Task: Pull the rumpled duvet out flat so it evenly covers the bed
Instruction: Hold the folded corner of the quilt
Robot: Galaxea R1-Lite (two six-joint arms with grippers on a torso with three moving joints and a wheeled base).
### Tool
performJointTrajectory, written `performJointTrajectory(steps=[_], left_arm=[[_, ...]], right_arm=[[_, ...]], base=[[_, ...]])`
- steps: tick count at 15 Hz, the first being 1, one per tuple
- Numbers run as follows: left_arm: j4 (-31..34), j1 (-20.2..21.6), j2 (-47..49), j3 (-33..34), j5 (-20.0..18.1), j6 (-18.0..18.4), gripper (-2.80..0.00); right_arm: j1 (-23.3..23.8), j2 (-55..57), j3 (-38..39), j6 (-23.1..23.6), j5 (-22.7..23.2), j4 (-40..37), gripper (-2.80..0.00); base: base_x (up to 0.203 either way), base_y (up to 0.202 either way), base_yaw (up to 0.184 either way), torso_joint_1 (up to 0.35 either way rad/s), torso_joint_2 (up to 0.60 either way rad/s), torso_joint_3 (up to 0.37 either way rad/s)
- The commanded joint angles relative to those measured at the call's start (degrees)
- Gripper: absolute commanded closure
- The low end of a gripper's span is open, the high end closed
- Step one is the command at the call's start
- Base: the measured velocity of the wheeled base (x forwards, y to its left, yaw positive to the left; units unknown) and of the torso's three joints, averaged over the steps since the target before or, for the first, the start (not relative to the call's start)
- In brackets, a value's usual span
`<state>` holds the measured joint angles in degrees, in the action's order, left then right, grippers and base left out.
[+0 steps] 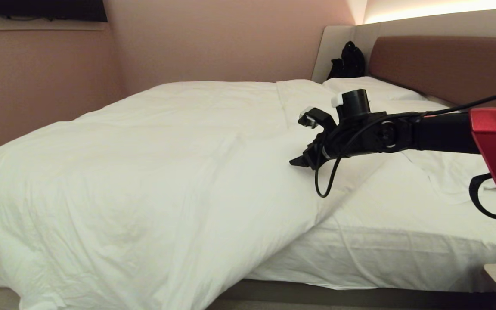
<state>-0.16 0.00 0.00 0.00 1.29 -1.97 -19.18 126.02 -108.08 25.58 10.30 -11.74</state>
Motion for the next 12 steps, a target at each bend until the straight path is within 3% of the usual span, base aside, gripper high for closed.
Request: performJointTrajectory(steps=[1,7,12], left_arm=[[0.0,0.0,0.0,0.0,0.0,0.0,0.0],[0.0,0.0,0.0,0.0,0.0,0.0,0.0],[0.0,0.0,0.0,0.0,0.0,0.0,0.0]], right_arm=[[0.0,1.5,-0.1,3.0,0.1,4.5,-2.8],[0.5,6.2,-0.4,2.9,-0.2,8.4,-2.8],[0.6,15.4,-1.1,1.7,-3.2,12.6,-2.8]], base=[[0.0,0.0,0.0,0.0,0.0,0.0],[0.0,0.0,0.0,0.0,0.0,0.0],[0.0,0.0,0.0,0.0,0.0,0.0]])
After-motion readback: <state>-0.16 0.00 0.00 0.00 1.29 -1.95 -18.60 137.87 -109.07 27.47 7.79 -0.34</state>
